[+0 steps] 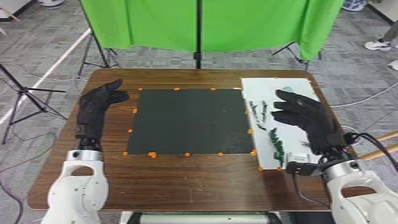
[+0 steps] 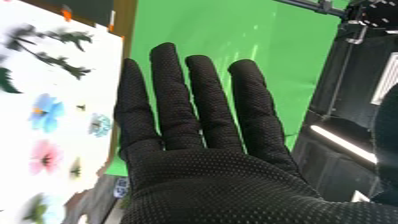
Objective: Arrange flowers
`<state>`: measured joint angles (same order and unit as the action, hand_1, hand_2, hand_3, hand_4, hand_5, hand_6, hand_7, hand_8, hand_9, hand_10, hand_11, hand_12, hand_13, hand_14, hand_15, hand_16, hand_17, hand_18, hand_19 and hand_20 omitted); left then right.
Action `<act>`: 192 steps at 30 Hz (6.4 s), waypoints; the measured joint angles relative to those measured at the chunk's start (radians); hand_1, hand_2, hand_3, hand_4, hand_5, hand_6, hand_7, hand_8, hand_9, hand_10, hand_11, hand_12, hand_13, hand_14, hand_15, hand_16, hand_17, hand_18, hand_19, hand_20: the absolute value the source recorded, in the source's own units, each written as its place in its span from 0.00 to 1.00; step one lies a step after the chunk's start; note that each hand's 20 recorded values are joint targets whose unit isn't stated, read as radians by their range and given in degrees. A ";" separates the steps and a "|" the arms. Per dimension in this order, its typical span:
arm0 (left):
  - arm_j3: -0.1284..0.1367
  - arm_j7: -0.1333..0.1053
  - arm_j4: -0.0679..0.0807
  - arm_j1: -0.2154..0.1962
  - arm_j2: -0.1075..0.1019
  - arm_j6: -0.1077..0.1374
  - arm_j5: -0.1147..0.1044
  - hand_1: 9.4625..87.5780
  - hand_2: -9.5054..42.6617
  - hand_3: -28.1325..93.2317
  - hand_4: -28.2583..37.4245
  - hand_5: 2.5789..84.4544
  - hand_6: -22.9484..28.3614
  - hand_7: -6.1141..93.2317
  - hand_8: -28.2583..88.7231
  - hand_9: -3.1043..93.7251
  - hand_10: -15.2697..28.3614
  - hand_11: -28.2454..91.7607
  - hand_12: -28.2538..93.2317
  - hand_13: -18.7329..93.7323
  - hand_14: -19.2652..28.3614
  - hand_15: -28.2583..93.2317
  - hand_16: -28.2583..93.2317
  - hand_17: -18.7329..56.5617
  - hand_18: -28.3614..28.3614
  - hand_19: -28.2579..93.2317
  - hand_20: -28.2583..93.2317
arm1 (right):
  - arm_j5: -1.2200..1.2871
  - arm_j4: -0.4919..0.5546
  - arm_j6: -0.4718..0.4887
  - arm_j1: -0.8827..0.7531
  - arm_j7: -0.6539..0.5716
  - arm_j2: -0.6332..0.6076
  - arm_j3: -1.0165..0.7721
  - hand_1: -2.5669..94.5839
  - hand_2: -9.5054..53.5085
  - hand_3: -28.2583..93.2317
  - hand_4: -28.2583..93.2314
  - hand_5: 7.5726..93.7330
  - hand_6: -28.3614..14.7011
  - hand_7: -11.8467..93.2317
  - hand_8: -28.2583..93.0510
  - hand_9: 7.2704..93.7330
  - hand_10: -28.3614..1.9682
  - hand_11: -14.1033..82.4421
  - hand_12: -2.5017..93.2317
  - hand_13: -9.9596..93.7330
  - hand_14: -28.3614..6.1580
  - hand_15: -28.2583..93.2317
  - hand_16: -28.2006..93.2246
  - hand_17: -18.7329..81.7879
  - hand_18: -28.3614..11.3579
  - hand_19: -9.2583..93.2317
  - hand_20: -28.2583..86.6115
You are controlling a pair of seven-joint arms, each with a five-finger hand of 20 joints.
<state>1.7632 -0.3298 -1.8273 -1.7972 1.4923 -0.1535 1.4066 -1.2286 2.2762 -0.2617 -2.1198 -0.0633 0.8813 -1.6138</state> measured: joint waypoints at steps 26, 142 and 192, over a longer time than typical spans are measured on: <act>-0.002 0.006 -0.014 -0.007 0.021 0.009 0.012 0.28 0.40 0.70 0.11 0.63 0.60 0.16 0.20 0.60 0.76 0.45 0.33 0.56 0.88 0.53 0.20 0.36 0.82 0.52 0.42 | -0.708 0.066 0.223 0.214 -0.532 -0.050 0.021 0.33 0.00 0.68 0.08 0.72 0.48 0.25 0.19 0.82 0.40 0.39 0.30 0.88 0.49 0.54 0.47 0.64 0.22 0.84 0.72; -0.044 0.075 0.061 -0.112 -0.221 0.186 -0.138 0.29 0.36 0.71 0.13 0.63 0.60 0.17 0.20 0.59 0.74 0.45 0.33 0.55 0.87 0.53 0.20 0.36 0.81 0.50 0.40 | -0.089 -0.216 -0.207 0.976 -0.858 0.003 0.917 0.96 0.00 0.06 0.71 0.70 0.52 0.55 0.41 0.93 0.52 0.55 0.47 1.00 0.84 0.75 0.37 0.96 0.64 0.92 0.64; -0.180 0.054 0.120 0.022 -0.245 0.216 -0.106 0.29 0.36 0.71 0.13 0.62 0.60 0.17 0.20 0.59 0.75 0.45 0.33 0.55 0.87 0.53 0.20 0.36 0.81 0.51 0.41 | 0.033 -0.548 -0.493 1.144 -0.799 0.376 1.222 0.73 0.00 0.63 0.20 0.65 0.54 0.58 0.38 0.95 0.57 0.45 0.42 1.00 0.79 0.67 0.37 0.97 0.65 0.80 0.69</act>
<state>1.5837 -0.2757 -1.7075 -1.7750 1.2475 0.0629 1.3011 -1.1952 1.7283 -0.7546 -0.9763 -0.8618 1.2568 -0.3920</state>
